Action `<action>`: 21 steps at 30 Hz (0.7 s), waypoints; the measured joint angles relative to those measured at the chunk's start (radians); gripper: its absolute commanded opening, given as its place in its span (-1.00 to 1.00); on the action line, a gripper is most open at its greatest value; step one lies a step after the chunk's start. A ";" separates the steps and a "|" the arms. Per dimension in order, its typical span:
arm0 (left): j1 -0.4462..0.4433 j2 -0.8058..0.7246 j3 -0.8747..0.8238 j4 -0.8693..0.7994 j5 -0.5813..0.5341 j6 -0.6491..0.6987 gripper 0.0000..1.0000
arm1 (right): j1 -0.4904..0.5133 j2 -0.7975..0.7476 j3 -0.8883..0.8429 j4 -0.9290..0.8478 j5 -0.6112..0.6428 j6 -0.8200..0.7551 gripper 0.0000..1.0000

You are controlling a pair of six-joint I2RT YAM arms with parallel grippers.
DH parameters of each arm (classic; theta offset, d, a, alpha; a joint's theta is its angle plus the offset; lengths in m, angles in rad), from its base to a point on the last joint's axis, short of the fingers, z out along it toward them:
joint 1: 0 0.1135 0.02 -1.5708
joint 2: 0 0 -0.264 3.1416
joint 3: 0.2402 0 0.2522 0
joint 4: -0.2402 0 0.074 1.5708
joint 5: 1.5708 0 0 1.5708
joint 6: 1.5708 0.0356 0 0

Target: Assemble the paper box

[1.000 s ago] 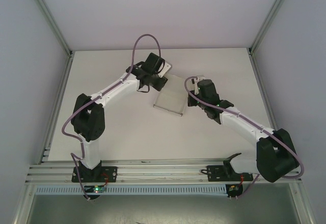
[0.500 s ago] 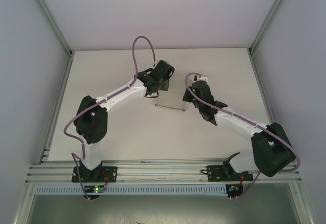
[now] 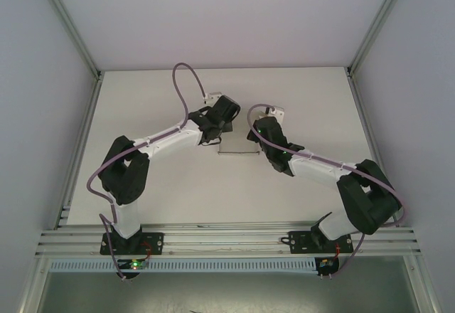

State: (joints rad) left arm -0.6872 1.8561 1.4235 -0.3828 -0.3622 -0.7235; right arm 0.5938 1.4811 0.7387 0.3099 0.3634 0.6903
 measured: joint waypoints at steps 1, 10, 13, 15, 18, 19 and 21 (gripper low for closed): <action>0.000 -0.006 -0.011 0.008 -0.003 -0.002 -1.00 | 0.000 0.006 0.000 0.010 0.000 0.000 -0.89; -0.007 -0.054 -0.090 0.053 -0.042 -0.011 -1.00 | 0.018 0.033 0.000 0.060 -0.001 -0.002 -0.89; -0.007 -0.071 -0.113 0.072 -0.042 -0.007 -1.00 | 0.022 0.033 0.000 0.069 -0.002 -0.009 -0.89; -0.007 -0.073 -0.123 0.085 -0.042 -0.003 -1.00 | 0.024 0.033 0.000 0.070 0.000 -0.013 -0.89; -0.007 -0.076 -0.145 0.110 -0.033 0.001 -1.00 | 0.027 0.033 -0.013 0.078 0.003 -0.021 -0.89; -0.007 -0.078 -0.159 0.122 -0.028 0.001 -1.00 | 0.031 0.033 -0.019 0.080 0.005 -0.024 -0.89; -0.007 -0.085 -0.188 0.143 -0.014 0.000 -1.00 | 0.040 0.033 -0.034 0.084 0.011 -0.032 -0.89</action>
State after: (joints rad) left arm -0.6941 1.7714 1.2358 -0.2401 -0.3767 -0.7235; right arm 0.6342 1.5143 0.7052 0.3943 0.3748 0.6586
